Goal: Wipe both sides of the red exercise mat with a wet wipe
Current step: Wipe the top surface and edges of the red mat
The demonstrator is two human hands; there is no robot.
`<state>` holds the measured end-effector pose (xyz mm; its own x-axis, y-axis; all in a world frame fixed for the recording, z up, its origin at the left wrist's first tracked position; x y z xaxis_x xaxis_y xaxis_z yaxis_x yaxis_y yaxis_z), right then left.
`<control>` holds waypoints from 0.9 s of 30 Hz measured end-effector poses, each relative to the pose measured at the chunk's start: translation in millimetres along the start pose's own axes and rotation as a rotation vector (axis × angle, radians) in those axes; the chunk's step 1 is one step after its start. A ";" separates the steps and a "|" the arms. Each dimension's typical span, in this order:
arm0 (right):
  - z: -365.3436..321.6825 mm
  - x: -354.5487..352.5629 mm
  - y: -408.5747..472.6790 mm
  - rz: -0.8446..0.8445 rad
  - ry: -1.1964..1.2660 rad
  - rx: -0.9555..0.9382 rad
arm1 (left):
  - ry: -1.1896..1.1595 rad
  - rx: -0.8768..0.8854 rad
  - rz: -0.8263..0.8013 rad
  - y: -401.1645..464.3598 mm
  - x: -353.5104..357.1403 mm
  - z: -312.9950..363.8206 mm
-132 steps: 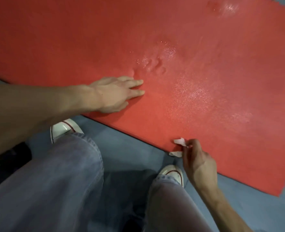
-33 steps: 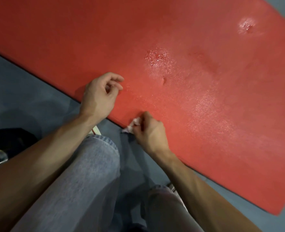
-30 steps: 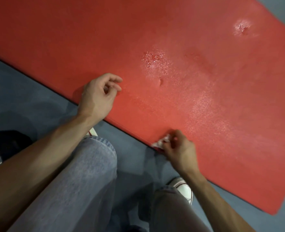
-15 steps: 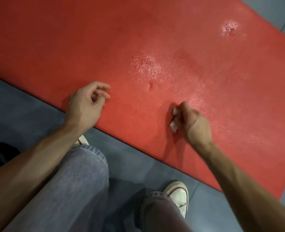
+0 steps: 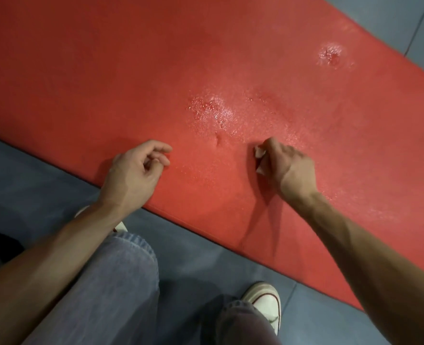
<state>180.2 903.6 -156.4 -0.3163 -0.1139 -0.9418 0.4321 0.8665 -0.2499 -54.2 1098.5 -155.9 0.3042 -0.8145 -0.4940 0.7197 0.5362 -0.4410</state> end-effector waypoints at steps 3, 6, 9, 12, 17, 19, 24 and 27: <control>-19.7 8.9 -6.1 -0.008 0.130 -0.034 | 0.009 0.009 -0.025 5.3 -0.2 3.2; -75.5 33.2 -54.1 -0.137 0.066 -0.359 | 0.052 0.046 -0.060 12.4 -1.1 7.7; -73.7 29.5 -48.2 -0.103 -0.098 -0.470 | 0.061 0.057 -0.047 24.7 -6.7 11.8; -34.9 3.9 4.2 -0.041 -0.170 -0.383 | 0.064 0.065 -0.024 40.5 -13.1 16.5; -7.9 -14.1 41.4 -0.041 -0.145 -0.164 | 0.075 0.110 -0.033 63.1 -12.8 27.8; -18.8 -3.0 25.3 -0.090 -0.136 -0.177 | 0.093 0.134 -0.056 71.7 -10.8 31.3; -4.2 1.6 27.3 -0.013 -0.056 -0.071 | 0.258 0.276 -0.117 91.7 -0.5 48.0; -31.3 18.4 -1.4 -0.090 -0.083 -0.387 | 0.404 0.384 -0.122 107.8 1.1 61.3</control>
<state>147.3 915.5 -166.4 -0.2622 -0.2231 -0.9389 0.0504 0.9684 -0.2442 61.9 1141.9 -158.1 -0.0039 -0.6753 -0.7375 0.9329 0.2631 -0.2458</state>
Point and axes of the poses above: each hand's wrist, its own y-axis towards the middle knuckle, its own x-axis out of the palm, z = x × y, the point moved 6 cm from there along y, towards the middle knuckle, and after that the axes turned 11 degrees about -z, right-handed, at the moved point
